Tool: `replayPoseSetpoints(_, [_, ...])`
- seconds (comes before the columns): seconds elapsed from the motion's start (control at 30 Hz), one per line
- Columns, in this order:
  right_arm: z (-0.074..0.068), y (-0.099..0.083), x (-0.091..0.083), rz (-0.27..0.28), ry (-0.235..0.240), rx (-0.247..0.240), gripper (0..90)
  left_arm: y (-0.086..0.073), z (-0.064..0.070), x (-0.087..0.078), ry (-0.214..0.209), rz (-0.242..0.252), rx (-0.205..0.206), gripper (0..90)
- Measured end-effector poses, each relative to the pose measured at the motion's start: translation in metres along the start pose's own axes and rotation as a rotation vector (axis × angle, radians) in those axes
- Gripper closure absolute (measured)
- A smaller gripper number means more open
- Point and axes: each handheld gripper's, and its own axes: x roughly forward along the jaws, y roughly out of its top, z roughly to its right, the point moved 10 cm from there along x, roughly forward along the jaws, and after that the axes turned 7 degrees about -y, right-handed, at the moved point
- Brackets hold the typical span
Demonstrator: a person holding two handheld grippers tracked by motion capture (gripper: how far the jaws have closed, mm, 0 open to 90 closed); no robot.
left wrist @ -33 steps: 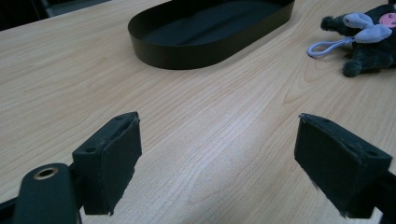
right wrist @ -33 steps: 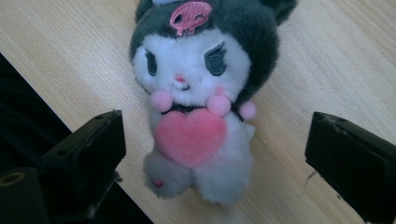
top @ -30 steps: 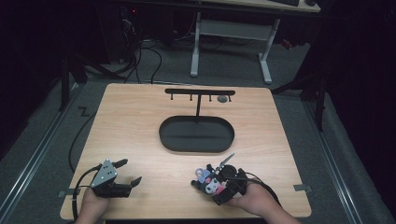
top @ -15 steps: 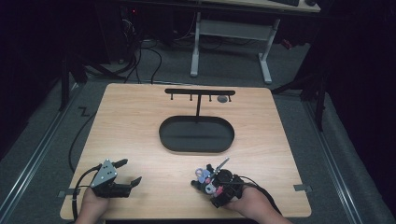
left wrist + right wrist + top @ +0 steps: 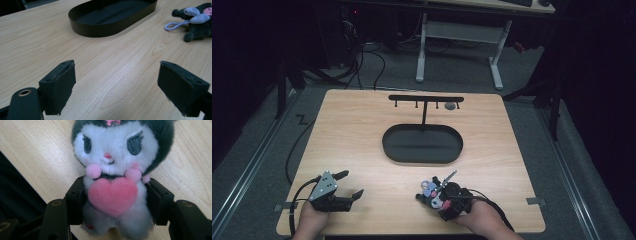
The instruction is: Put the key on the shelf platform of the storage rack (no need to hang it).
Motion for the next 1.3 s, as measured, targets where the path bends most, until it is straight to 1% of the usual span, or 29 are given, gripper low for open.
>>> replayPoseSetpoints(0.27, [0.0,0.004,-0.009,0.018,0.007,-0.008,45.1,0.0,0.0,0.0,0.001,0.001,0.0,15.6])
replayPoseSetpoints(0.43, [0.007,0.007,-0.018,0.035,-0.002,0.015,45.5,0.0,0.0,0.0,0.001,0.001,-0.001,15.6])
replayPoseSetpoints(0.6, [0.018,0.009,-0.025,0.052,-0.02,0.039,45.7,0.0,0.0,0.0,0.0,-0.001,-0.001,15.6])
replayPoseSetpoints(0.77, [0.029,0.013,-0.032,0.067,-0.016,0.085,45.9,0.0,0.0,0.0,0.001,-0.001,-0.001,15.6])
replayPoseSetpoints(0.9, [0.038,0.017,-0.036,0.078,-0.022,0.106,45.9,0.0,0.0,0.0,0.0,-0.001,-0.002,15.6])
replayPoseSetpoints(1.0, [0.046,0.019,-0.038,0.077,-0.032,0.124,46.0,0.0,0.0,0.0,-0.001,-0.001,0.0,15.6])
replayPoseSetpoints(1.03, [0.048,0.02,-0.038,0.081,-0.033,0.123,46.0,0.0,0.0,0.0,0.001,-0.001,0.0,15.6])
replayPoseSetpoints(1.07, [0.05,0.02,-0.039,0.075,-0.035,0.137,46.1,0.0,0.0,0.0,0.001,-0.002,0.0,15.6])
replayPoseSetpoints(1.23, [0.064,0.024,-0.042,0.083,-0.048,0.161,46.2,0.0,-0.001,0.0,0.002,0.001,-0.003,15.6])
replayPoseSetpoints(1.27, [0.065,0.024,-0.043,0.078,-0.045,0.185,46.2,0.0,-0.001,0.0,0.002,0.002,-0.003,15.6])
replayPoseSetpoints(1.3, [0.069,0.026,-0.043,0.085,-0.046,0.168,46.3,0.0,0.0,0.0,0.0,0.002,-0.004,15.6])
